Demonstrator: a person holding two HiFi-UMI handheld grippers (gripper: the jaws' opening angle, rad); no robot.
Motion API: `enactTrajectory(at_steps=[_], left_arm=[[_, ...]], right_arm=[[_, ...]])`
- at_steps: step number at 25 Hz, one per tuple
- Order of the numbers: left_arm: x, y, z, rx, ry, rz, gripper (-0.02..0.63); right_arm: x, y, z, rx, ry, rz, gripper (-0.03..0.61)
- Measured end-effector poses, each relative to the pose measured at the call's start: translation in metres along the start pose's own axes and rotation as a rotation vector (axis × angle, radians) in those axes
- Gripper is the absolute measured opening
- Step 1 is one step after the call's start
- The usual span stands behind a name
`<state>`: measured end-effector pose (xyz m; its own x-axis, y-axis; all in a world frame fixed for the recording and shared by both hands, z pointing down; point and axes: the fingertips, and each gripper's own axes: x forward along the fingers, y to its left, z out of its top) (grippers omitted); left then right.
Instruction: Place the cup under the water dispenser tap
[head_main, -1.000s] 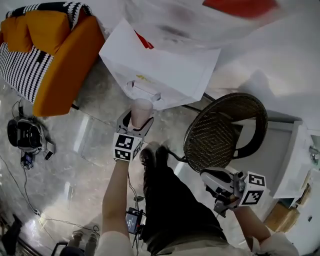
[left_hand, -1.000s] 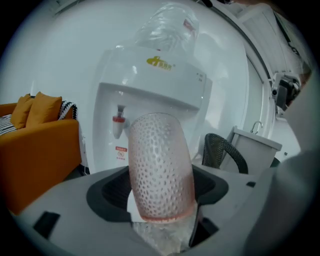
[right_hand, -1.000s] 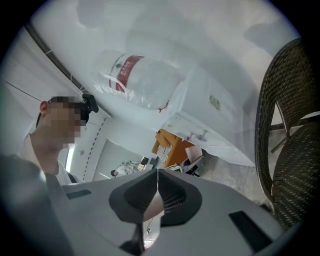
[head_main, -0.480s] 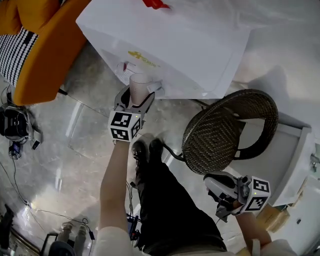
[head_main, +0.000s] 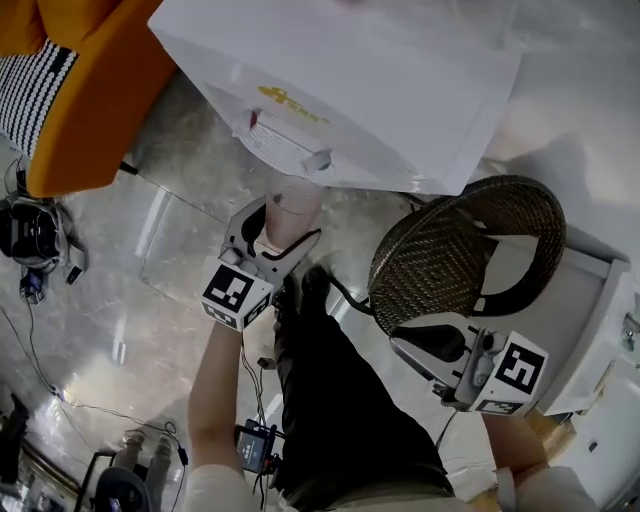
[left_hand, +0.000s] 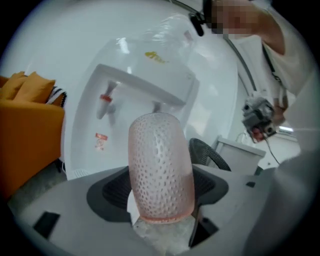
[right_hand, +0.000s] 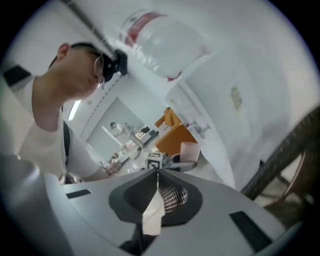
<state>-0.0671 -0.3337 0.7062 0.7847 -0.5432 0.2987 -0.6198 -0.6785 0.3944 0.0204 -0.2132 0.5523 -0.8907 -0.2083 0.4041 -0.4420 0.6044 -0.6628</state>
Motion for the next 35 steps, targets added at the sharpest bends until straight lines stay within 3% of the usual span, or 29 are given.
enactTrajectory(at_steps=[2,4,5,6,7,11,13,16,19,21,26,32,34,35], left_arm=[[-0.015,-0.032,0.001,0.104,0.050,-0.063,0.396],[-0.026,-0.051,-0.001,0.173,0.083,-0.094,0.396],[-0.029,-0.056,-0.001,0.190,0.089,-0.095,0.396],[-0.031,-0.059,-0.002,0.203,0.092,-0.091,0.396],[-0.031,-0.060,-0.002,0.219,0.095,-0.085,0.396],[-0.032,-0.061,0.001,0.306,0.116,-0.076,0.396],[-0.031,-0.060,0.000,0.349,0.123,-0.076,0.396],[-0.031,-0.051,-0.004,0.392,0.135,-0.048,0.396],[-0.031,-0.039,-0.013,0.425,0.154,-0.007,0.396],[-0.028,-0.023,-0.019,0.424,0.166,0.038,0.396],[-0.016,0.026,-0.047,0.352,0.245,0.127,0.396],[-0.005,0.043,-0.070,0.307,0.309,0.175,0.394],[0.003,0.048,-0.068,0.307,0.308,0.187,0.352],[0.007,0.053,-0.066,0.309,0.303,0.195,0.293]], right_arm=[[0.016,-0.003,0.014,-0.194,0.062,-0.023,0.028],[0.033,-0.008,0.022,-0.326,0.138,-0.029,0.031],[0.042,-0.010,0.020,-0.360,0.194,-0.029,0.063],[0.051,-0.013,0.015,-0.379,0.255,-0.032,0.179],[0.062,-0.016,0.010,-0.404,0.309,-0.039,0.216],[0.107,-0.031,0.005,-0.679,0.428,-0.093,0.215],[0.121,-0.037,0.004,-0.749,0.468,-0.105,0.210],[0.137,-0.038,-0.006,-0.790,0.545,-0.064,0.094],[0.151,-0.039,-0.015,-0.839,0.604,-0.056,0.069],[0.160,-0.047,-0.019,-0.885,0.631,-0.099,0.045],[0.187,-0.081,-0.011,-0.902,0.648,-0.239,0.037],[0.206,-0.127,-0.013,-0.914,0.732,-0.328,0.037],[0.212,-0.137,-0.013,-0.908,0.757,-0.352,0.037],[0.215,-0.142,-0.013,-0.904,0.767,-0.367,0.037]])
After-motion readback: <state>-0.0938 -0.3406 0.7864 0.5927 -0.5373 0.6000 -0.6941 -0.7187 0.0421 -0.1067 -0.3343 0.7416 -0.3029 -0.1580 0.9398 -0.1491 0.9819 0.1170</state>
